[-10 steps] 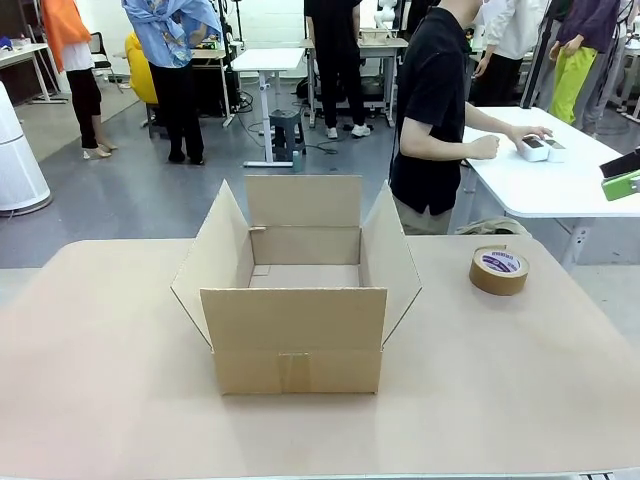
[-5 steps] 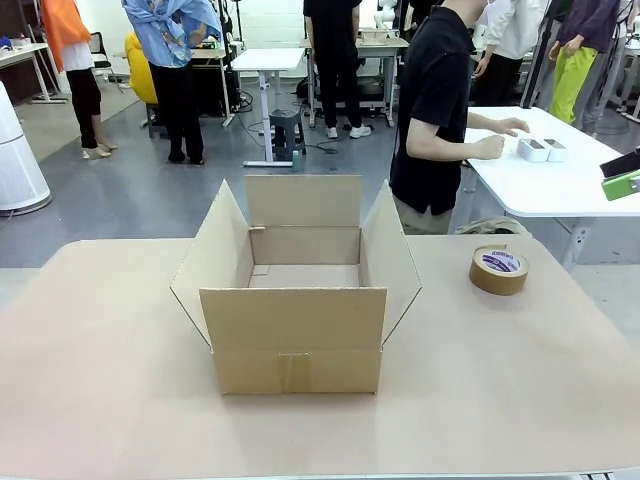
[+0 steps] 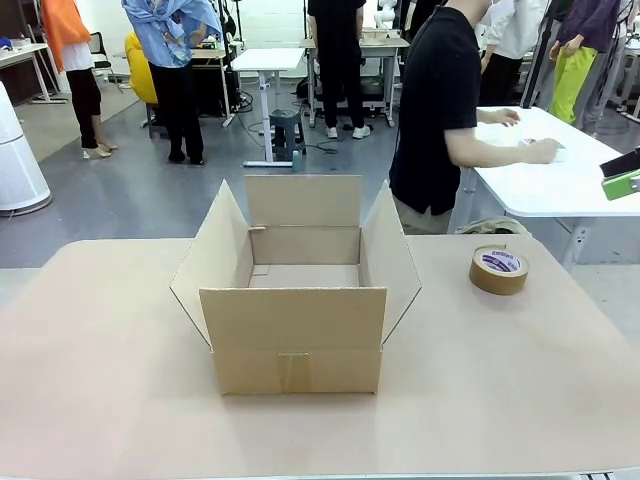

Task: Wrap the clocks to prevent damage.
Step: Open the side flaps of the Package Box.

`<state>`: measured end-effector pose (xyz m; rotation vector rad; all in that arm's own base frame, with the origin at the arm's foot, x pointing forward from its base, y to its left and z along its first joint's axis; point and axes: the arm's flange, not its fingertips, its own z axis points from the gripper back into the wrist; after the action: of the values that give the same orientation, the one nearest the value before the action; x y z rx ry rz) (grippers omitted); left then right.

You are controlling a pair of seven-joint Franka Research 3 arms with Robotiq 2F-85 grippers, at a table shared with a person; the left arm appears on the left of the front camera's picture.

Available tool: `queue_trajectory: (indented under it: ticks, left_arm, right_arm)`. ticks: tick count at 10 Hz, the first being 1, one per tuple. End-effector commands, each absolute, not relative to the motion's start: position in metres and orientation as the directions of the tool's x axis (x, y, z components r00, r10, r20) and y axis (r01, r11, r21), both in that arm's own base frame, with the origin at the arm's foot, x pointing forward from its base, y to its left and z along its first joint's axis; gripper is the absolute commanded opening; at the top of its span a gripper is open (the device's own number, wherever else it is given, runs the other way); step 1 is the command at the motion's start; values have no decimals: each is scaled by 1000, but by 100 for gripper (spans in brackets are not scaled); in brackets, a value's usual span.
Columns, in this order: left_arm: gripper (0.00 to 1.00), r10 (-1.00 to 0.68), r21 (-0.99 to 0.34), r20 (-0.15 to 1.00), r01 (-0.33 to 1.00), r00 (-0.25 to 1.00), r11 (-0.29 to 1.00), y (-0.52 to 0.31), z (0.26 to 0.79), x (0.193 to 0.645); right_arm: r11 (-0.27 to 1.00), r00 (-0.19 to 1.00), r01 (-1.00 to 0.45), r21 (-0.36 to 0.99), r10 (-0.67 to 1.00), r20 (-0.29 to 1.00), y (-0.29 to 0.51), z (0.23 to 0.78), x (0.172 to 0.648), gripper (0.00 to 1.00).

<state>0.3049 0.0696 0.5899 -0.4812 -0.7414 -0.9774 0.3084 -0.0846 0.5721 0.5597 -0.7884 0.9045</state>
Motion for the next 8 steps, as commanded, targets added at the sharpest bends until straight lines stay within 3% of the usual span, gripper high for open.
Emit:
queue_trajectory:
  ticks: [1,2,3,4,5,7,8]
  left_arm:
    - [34,-547,-51,747,853,378,519,69,586,262]
    - [0,-588,-50,709,860,389,508,68,597,275]
    - [0,-608,-54,688,863,397,502,68,608,283]
    - [0,-595,-52,694,852,405,520,70,599,260]
    - [14,-605,-55,684,856,407,514,71,601,256]
    - [0,-624,-91,656,865,425,493,72,607,260]
    - [0,-626,-104,648,865,434,492,74,606,258]
  right_arm:
    - [508,376,-858,76,520,767,-97,576,277,40]
    - [531,379,-845,67,505,775,-97,583,279,0]
    - [544,387,-836,73,490,781,-98,588,281,35]
    - [522,388,-850,70,530,754,-104,586,269,0]
    - [535,398,-841,73,522,755,-103,589,271,0]
    - [545,423,-833,95,516,745,-105,589,274,0]
    - [546,433,-831,106,515,740,-106,588,273,0]
